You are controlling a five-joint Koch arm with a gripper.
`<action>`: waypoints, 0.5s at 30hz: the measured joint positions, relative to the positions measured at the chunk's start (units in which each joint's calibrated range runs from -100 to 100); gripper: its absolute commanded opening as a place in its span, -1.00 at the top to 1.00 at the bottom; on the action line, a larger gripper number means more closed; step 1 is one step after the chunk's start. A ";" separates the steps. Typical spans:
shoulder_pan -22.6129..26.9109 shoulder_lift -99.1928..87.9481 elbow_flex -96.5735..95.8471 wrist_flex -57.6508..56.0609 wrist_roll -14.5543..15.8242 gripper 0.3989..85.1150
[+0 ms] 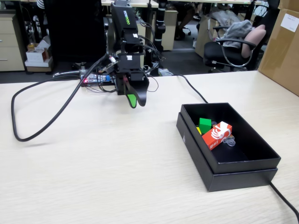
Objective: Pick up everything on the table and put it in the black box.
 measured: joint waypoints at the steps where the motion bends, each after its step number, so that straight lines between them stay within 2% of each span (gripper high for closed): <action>1: -0.05 -2.03 -4.66 2.63 0.20 -0.17; 7: -0.73 -7.60 -13.52 11.60 -1.47 -0.18; 15: -0.78 -8.87 -20.64 21.88 -1.66 -0.16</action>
